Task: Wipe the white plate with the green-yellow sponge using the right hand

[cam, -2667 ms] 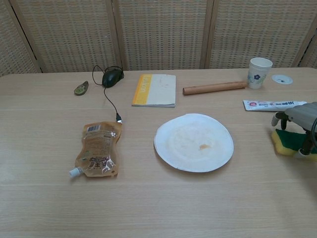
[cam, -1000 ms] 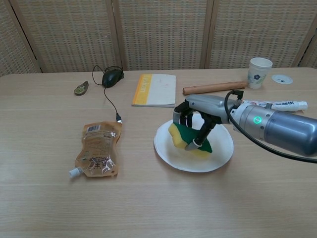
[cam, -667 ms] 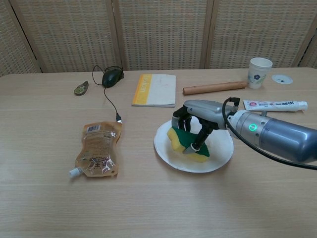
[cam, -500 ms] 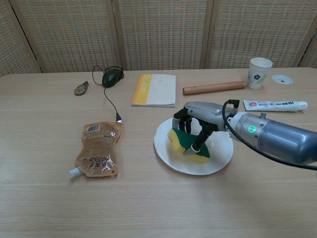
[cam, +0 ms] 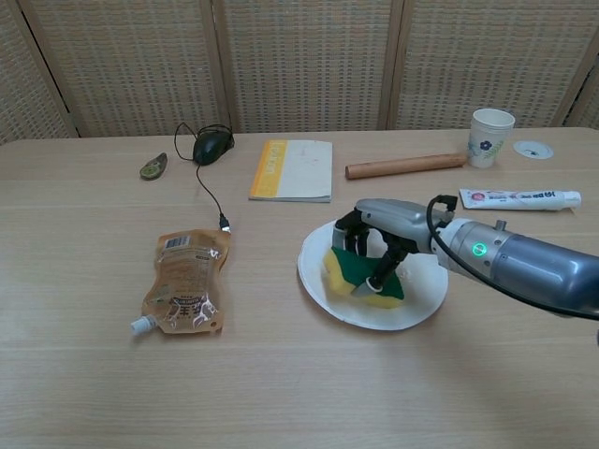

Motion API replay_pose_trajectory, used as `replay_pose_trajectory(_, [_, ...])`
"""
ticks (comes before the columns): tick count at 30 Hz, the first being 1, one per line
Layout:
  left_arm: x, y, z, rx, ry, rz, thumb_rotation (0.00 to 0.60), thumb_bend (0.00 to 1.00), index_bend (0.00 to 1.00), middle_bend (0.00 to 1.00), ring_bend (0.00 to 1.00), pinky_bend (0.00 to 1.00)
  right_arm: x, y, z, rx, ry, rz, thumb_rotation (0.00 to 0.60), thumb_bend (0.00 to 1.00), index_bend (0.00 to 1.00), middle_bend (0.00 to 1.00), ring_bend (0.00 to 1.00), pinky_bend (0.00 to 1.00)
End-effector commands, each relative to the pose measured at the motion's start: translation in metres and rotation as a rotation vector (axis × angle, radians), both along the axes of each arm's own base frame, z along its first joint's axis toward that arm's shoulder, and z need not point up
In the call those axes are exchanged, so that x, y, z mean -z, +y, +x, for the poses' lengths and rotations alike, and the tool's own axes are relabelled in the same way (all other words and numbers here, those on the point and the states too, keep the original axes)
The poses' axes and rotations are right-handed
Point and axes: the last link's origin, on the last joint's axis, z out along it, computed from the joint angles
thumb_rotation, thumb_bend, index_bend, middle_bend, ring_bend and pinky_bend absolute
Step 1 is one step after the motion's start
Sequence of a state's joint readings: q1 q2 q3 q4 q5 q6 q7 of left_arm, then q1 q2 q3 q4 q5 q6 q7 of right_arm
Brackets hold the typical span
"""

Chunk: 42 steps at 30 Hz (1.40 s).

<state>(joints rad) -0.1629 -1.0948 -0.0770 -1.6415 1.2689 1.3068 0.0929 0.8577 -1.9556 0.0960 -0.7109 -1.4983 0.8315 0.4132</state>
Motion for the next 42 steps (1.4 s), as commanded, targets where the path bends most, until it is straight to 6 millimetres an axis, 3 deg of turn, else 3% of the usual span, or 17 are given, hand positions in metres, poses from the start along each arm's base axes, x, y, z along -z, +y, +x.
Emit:
replay_pose_trajectory(1, [0.000, 0.000, 0.000, 0.002, 0.000, -0.001, 0.600, 0.00, 0.00, 0.00, 0.00, 0.00, 0.000, 0.000, -0.002, 0.001, 0.005, -0.003, 0.600, 0.17, 0.47, 0.54, 0.44, 0.12])
replay_pose_trajectory(7, [-0.002, -0.002, 0.002, 0.009, -0.007, 0.007, 0.600, 0.00, 0.00, 0.00, 0.00, 0.00, -0.012, -0.003, 0.007, -0.035, -0.051, -0.042, 0.600, 0.17, 0.47, 0.54, 0.44, 0.17])
replay_pose_trajectory(9, [-0.002, -0.003, 0.003, 0.014, -0.008, 0.007, 0.600, 0.00, 0.00, 0.00, 0.00, 0.00, -0.022, -0.004, 0.016, -0.064, -0.086, -0.060, 0.600, 0.17, 0.47, 0.54, 0.44, 0.23])
replay_pose_trajectory(14, [-0.003, -0.004, 0.005, 0.021, -0.012, 0.005, 0.600, 0.00, 0.00, 0.00, 0.00, 0.00, -0.034, -0.005, 0.024, -0.081, -0.105, -0.072, 0.600, 0.17, 0.48, 0.55, 0.44, 0.51])
replay_pose_trajectory(16, [-0.003, -0.004, 0.005, 0.023, -0.014, 0.005, 0.600, 0.00, 0.00, 0.00, 0.00, 0.00, -0.033, -0.004, 0.023, -0.073, -0.094, -0.063, 0.600, 0.18, 0.48, 0.55, 0.44, 0.55])
replay_pose_trajectory(29, [-0.003, -0.001, 0.001, 0.006, -0.011, 0.000, 0.600, 0.00, 0.00, 0.00, 0.00, 0.00, -0.008, -0.001, 0.000, 0.013, -0.009, -0.013, 0.600, 0.19, 0.49, 0.55, 0.44, 0.59])
replay_pose_trajectory(42, [0.001, 0.001, -0.001, -0.005, -0.008, -0.013, 0.600, 0.00, 0.00, 0.00, 0.00, 0.00, -0.005, -0.010, -0.023, 0.088, 0.001, -0.016, 0.600, 0.21, 0.50, 0.56, 0.44, 0.61])
